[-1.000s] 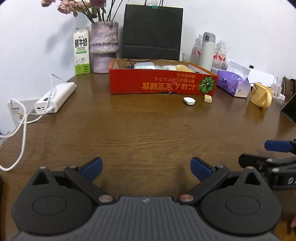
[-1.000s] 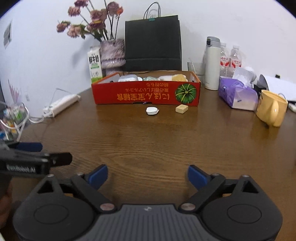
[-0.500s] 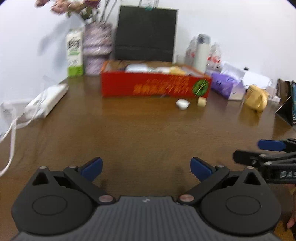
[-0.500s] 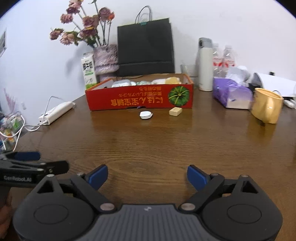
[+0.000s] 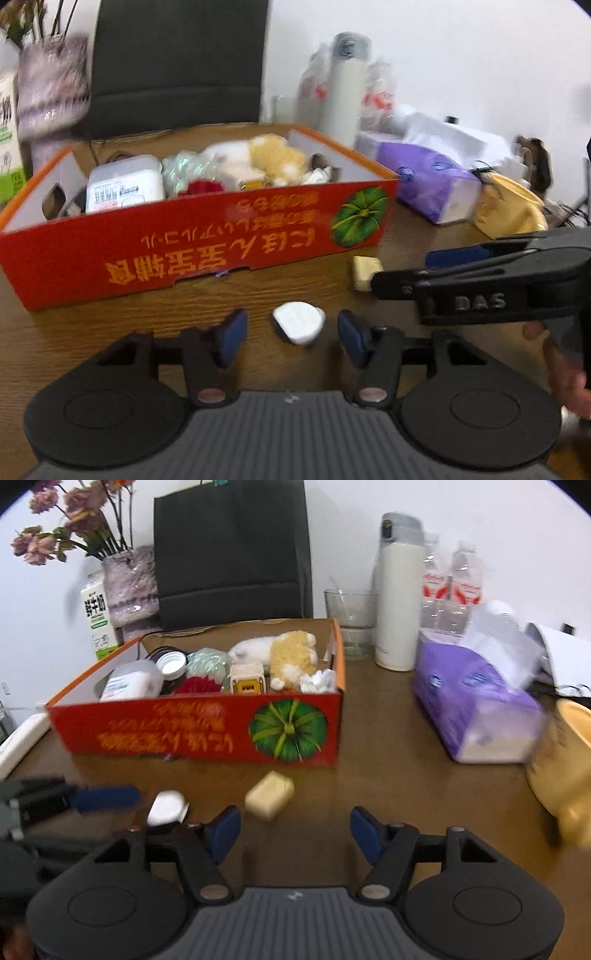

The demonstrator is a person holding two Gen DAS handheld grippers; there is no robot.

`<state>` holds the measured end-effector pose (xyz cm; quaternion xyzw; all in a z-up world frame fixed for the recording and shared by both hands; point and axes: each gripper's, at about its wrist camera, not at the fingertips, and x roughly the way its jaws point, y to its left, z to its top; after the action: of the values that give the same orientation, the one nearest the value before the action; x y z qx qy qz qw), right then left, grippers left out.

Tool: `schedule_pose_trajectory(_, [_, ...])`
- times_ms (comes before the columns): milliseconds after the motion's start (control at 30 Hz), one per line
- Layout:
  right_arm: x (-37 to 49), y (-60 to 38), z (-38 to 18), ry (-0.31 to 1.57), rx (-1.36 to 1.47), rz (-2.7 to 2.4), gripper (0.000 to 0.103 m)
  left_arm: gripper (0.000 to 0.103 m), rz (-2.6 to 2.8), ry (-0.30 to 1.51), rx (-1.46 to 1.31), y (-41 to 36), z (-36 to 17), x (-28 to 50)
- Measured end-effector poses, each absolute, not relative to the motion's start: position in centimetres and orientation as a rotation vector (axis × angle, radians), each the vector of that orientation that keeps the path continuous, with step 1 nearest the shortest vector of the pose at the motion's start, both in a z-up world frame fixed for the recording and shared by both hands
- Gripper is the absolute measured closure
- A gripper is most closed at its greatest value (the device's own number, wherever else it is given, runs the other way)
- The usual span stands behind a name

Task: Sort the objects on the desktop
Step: 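Grasp the small white object with the left tool while the right tool grasps the beige block, then carry the white object and beige block into the box and open both tools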

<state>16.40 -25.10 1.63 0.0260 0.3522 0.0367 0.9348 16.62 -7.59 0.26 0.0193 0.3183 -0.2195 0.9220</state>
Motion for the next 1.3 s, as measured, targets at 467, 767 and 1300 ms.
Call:
schedule_pose_trajectory(467, [16.8, -22.1, 1.3, 0.611, -0.097, 0.075, 0.070, 0.076, -0.425, 0.550, -0.119, -5.2, 1.6, 15.7])
schedule_pose_trajectory(767, [10.4, -20.7, 5.3, 0.519, -0.093, 0.111, 0.070, 0.076, -0.360, 0.532, -0.183, -3.4, 4.4, 9.7])
schedule_pose_trajectory(1300, [-4.9, -18.2, 3.9, 0.528, -0.062, 0.174, 0.070, 0.076, -0.254, 0.552, -0.202, 1.6, 2.7, -4.0])
